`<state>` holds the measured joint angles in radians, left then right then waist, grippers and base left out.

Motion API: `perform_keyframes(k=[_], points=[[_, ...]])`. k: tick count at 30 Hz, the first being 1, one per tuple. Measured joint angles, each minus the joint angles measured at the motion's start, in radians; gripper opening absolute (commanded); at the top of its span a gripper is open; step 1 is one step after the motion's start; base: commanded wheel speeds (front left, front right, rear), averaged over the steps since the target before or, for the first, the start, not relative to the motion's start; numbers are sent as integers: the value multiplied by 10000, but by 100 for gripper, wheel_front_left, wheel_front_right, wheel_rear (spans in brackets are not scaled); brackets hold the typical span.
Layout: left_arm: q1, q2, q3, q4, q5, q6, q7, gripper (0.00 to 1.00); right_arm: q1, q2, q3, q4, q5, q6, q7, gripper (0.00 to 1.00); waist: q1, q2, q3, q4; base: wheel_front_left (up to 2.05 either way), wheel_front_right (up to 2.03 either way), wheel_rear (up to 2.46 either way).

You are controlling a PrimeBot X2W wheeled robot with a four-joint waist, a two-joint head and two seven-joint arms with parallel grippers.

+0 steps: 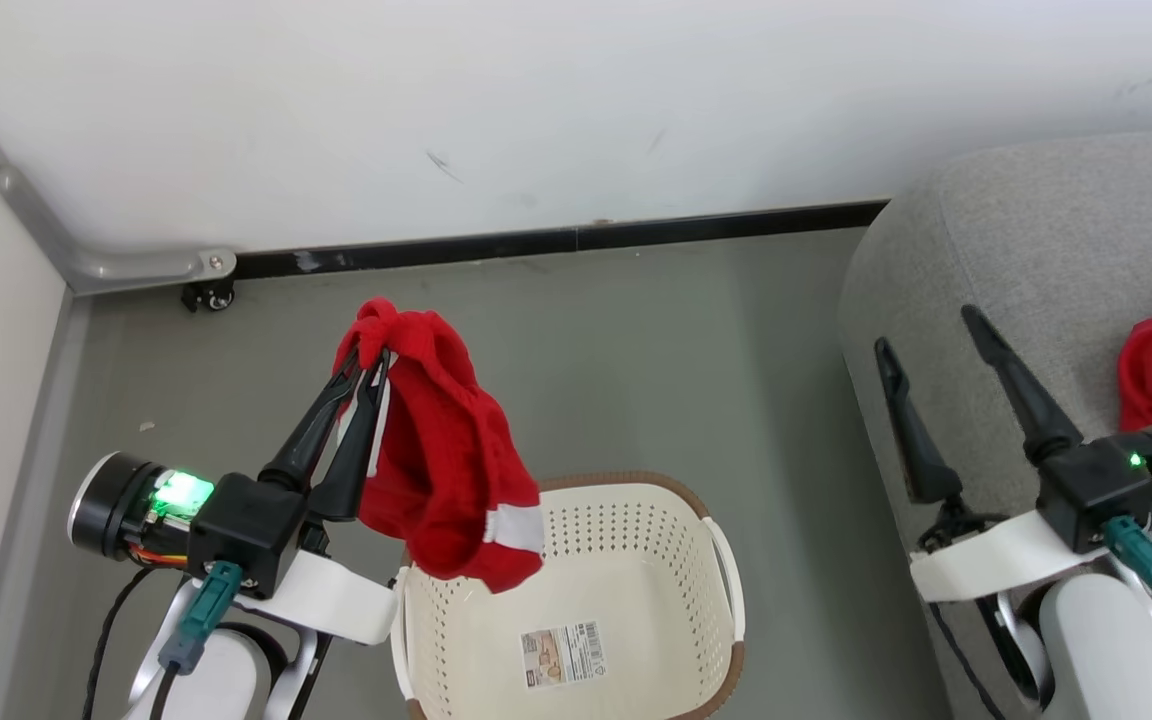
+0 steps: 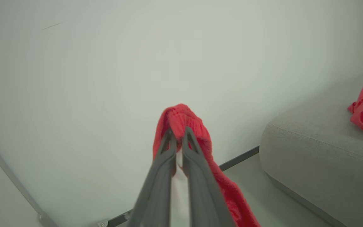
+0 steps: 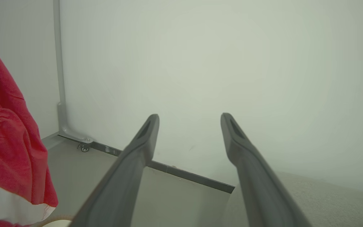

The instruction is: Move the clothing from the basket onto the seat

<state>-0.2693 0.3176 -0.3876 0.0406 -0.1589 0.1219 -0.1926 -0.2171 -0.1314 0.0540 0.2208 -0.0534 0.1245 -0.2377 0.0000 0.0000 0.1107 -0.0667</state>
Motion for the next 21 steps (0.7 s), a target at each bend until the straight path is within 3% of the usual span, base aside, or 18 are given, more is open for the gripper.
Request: perform_keyframes(k=[21], points=[[-574, 293, -73, -1024, -341, -702, 1016, 0, 555, -1149, 2943, 203, 587, 0, 594, 100, 0, 0, -732, -192, 0, 0, 0]])
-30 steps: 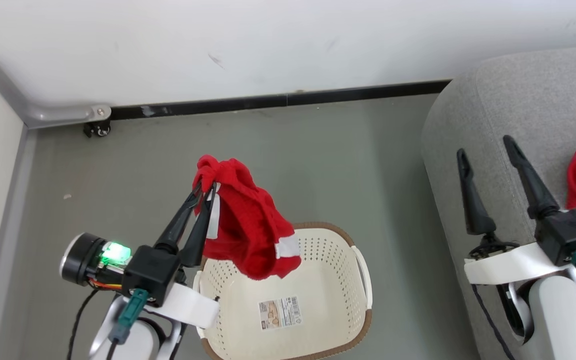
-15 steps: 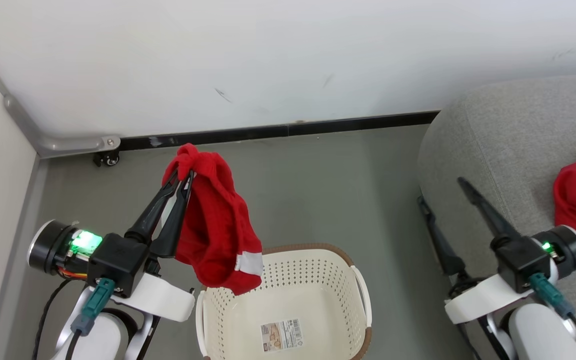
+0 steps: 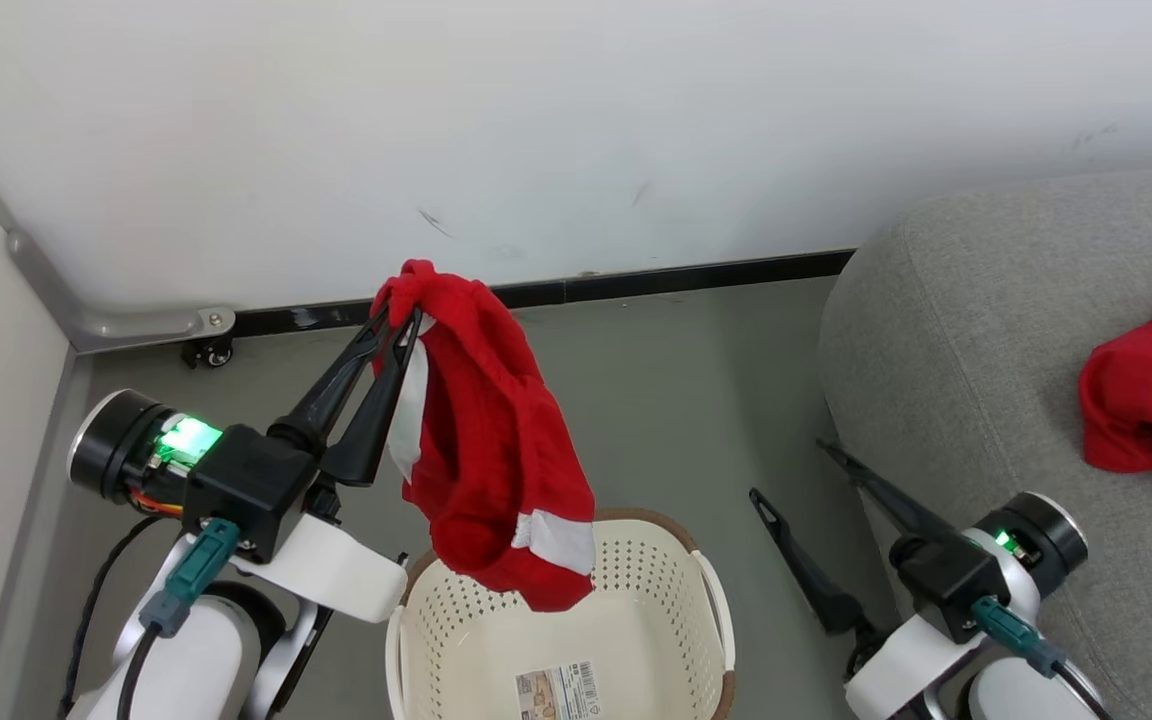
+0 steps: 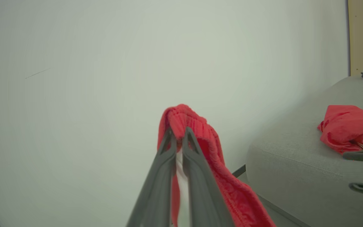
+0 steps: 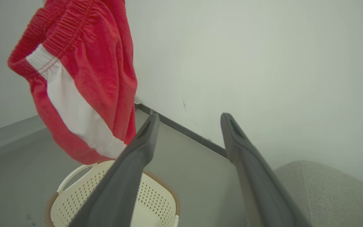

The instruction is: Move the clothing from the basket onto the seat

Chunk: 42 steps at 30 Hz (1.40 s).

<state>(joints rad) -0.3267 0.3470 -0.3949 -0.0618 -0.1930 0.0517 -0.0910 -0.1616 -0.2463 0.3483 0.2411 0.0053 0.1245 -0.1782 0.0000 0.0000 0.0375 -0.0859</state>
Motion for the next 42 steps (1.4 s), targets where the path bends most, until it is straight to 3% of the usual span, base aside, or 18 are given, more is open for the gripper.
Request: perform_keyframes(k=[16, 22, 36, 42], points=[[-1422, -115, -430, -541, 0, -621, 851, 0, 167, -556, 2257, 623, 826, 0, 75, 100, 0, 0, -254, -24, 0, 0, 0], [-1845, -360, -466, -539, -4, -619, 1218, 0, -130, -543, 2890, 892, 859, 0, -157, 100, 0, 0, -367, 2, 0, 0, 0], [-2580, -738, -800, -485, -48, -667, 2017, 0, -1057, 495, 3622, 1816, 884, 0, -625, 100, 0, 0, -595, 84, 0, 0, 0], [-2717, -890, -922, -347, -75, -706, 2276, 0, -1329, 763, 4011, 2334, 280, 2, -654, 100, 0, 0, -678, 145, 0, 0, 0]])
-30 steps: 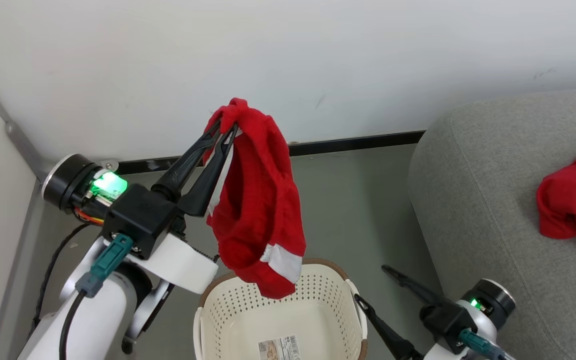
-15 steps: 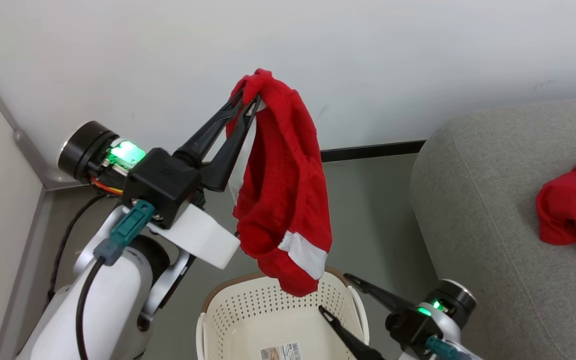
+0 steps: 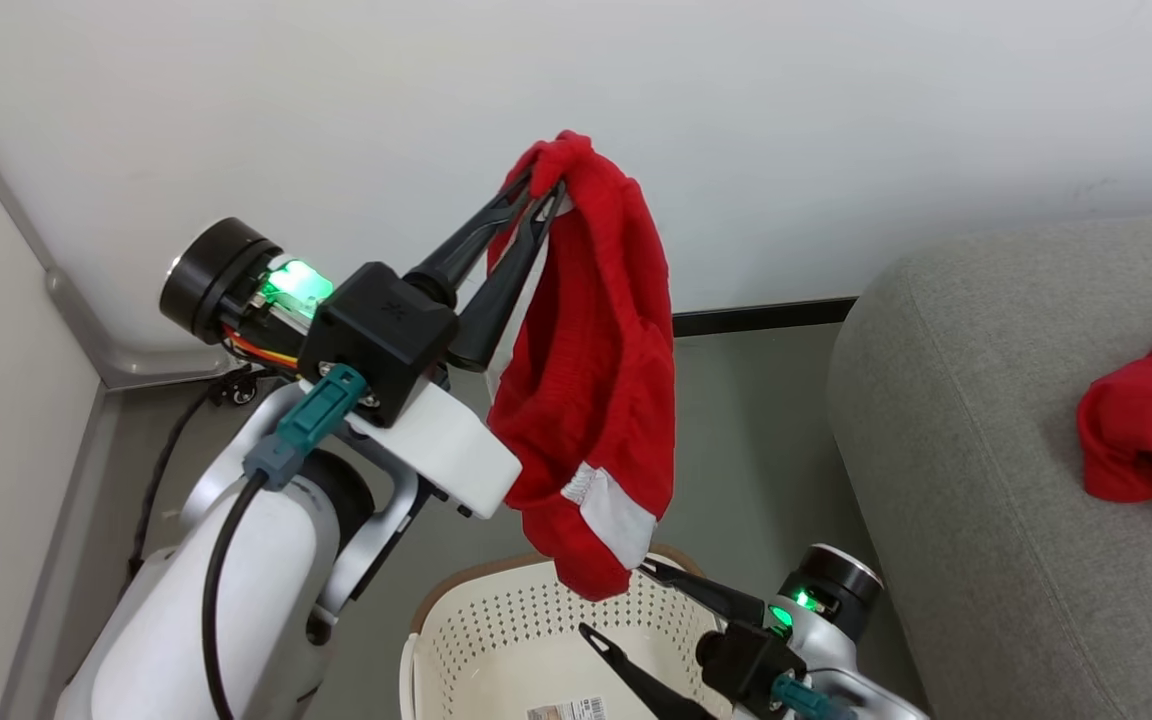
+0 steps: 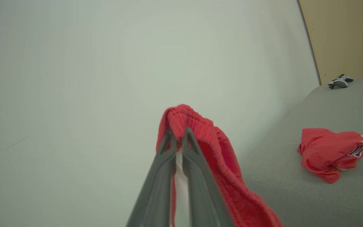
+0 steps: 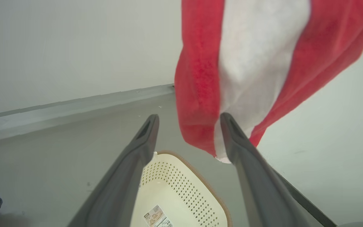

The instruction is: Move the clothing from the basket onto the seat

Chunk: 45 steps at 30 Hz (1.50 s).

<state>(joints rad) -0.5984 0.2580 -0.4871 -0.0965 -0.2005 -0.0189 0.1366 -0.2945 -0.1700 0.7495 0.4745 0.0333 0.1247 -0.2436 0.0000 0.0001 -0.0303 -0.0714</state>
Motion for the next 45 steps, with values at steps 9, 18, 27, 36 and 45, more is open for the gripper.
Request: perform_keyframes(k=[9, 18, 27, 36, 45], points=[[-28, -196, -151, 84, -92, -2, 230, 0, -567, 257, -974, 211, -1058, 2, -59, 100, 0, 0, -83, 95, 0, 0, 0], [-60, -247, -180, 138, -171, -2, 397, 0, -586, 495, -2057, -456, -1580, 63, -84, 100, 0, 0, -75, 111, 0, 0, 0], [-60, -370, -219, 132, -234, -2, 397, 0, -565, 493, -2466, -240, -1810, 61, -86, 45, 0, 0, -15, 112, 0, 0, 0], [-49, -303, -71, 242, -267, 27, 291, 0, -513, 499, -2642, -157, -1833, 61, -86, 0, 0, 0, 62, 140, 0, 0, 0], [662, -134, 180, 755, -608, 100, -31, 0, -38, 462, -3649, -491, -1398, 61, -84, 0, 0, 0, 157, 53, 0, 0, 0]])
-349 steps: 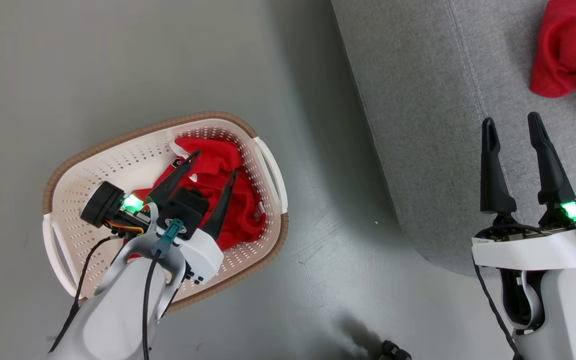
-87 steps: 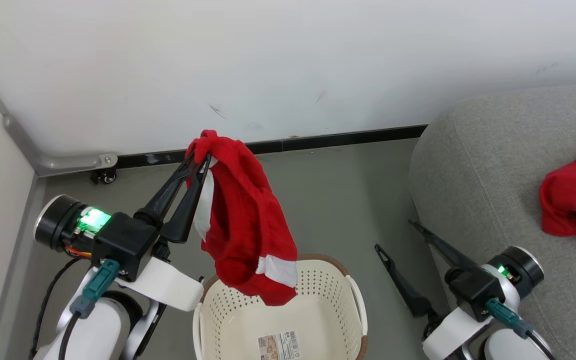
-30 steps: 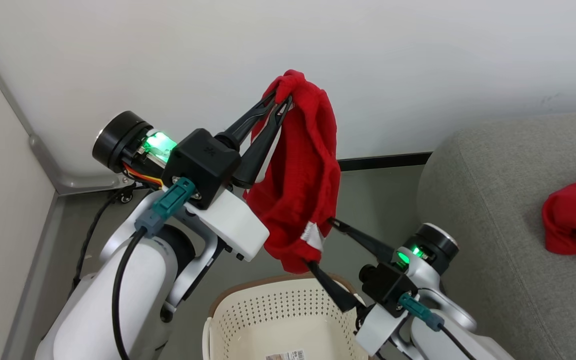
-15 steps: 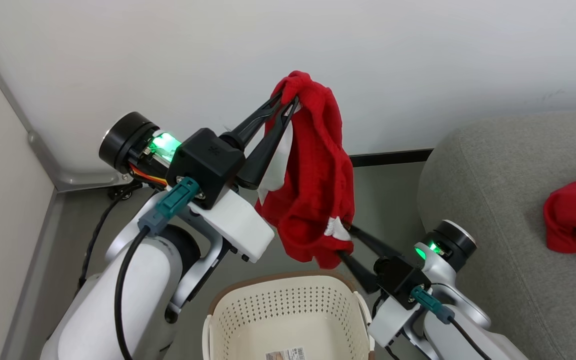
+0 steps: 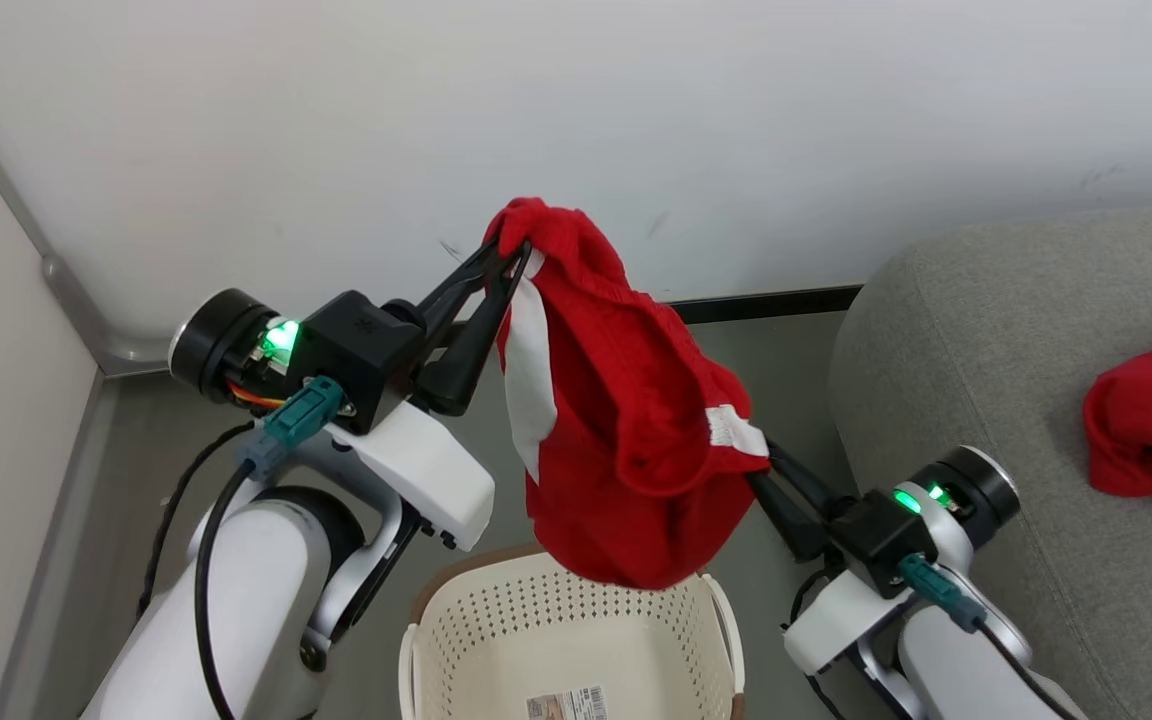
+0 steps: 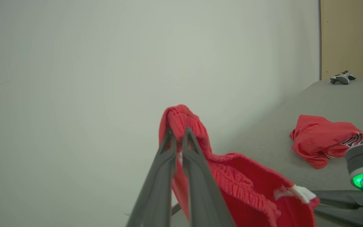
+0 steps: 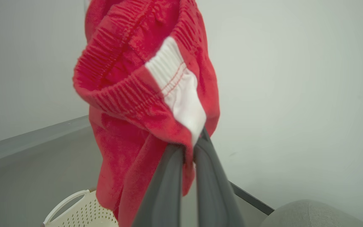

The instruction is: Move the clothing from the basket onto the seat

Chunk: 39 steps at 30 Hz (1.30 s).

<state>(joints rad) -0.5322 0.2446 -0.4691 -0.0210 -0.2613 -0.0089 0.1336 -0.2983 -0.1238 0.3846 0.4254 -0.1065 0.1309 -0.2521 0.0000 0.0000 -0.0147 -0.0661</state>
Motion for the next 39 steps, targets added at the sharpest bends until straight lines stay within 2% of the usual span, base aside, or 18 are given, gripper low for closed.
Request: perform_keyframes(k=[11, 17, 19, 20, 21, 22, 23, 24, 26, 27, 28, 31, 39], points=[[1007, -48, 105, 460, -374, 92, -683, 0, 407, -10, -1515, -865, 1425, 0, 0, 0, 0, 0, 160, -261, 0, 0, 0], [1420, -295, 84, 635, -537, 132, -1216, 0, 406, 59, -1833, -1432, 2238, 0, 0, 0, 0, 0, 274, -415, 0, 0, 0], [1567, -324, 50, 734, -537, 132, -1363, 12, 370, 92, -1833, -1590, 2476, 0, -2, 0, 0, 0, 308, -457, 0, 0, 0], [1653, -330, 25, 794, -543, 130, -1448, 23, 322, 109, -1825, -1655, 2608, 0, -2, 0, 0, 0, 323, -475, 0, 0, 0], [1718, -345, 6, 853, -579, 128, -1526, 38, 290, 117, -1818, -1710, 2727, 0, -2, 0, 0, 0, 337, -492, 0, 0, 0], [1786, -364, -8, 892, -656, 115, -1578, 46, 278, 123, -1816, -1758, 2859, 0, -2, 0, 0, 0, 350, -507, 0, 0, 0], [1833, -380, -31, 947, -719, 115, -1655, 49, 277, 123, -1816, -1801, 2987, 0, -2, 0, 0, 0, 362, -521, 0, 0, 0], [1851, -387, -61, 993, -732, 75, -1697, 60, 276, 117, -1812, -1825, 3074, 0, -2, 0, 0, 0, 373, -534, 0, 0, 0], [1891, -454, -73, 1064, -899, 19, -1799, 90, 267, 63, -1804, -1845, 3214, 0, -2, 0, -1, 0, 391, -555, 0, 0, 0], [1922, -487, -94, 1097, -963, -58, -1868, 90, 263, 19, -1810, -1850, 3298, 0, -2, 0, 0, 0, 399, -565, 0, 0, 0], [1967, -506, -142, 1124, -1035, -188, -1883, 100, 261, -36, -1814, -1852, 3384, 0, -2, 0, 0, 0, 405, -575, 0, 0, 0], [2103, -523, -261, 1281, -1164, -456, -2023, 100, 250, -213, -1827, -1835, 3521, 0, -2, 0, 0, 0, 417, -603, 0, 0, 0], [2401, -288, -362, 1649, -1375, -727, -2334, 100, 57, -750, -2230, -1712, 3613, 0, -2, 0, 0, 0, 376, -690, 0, 0, 0]])
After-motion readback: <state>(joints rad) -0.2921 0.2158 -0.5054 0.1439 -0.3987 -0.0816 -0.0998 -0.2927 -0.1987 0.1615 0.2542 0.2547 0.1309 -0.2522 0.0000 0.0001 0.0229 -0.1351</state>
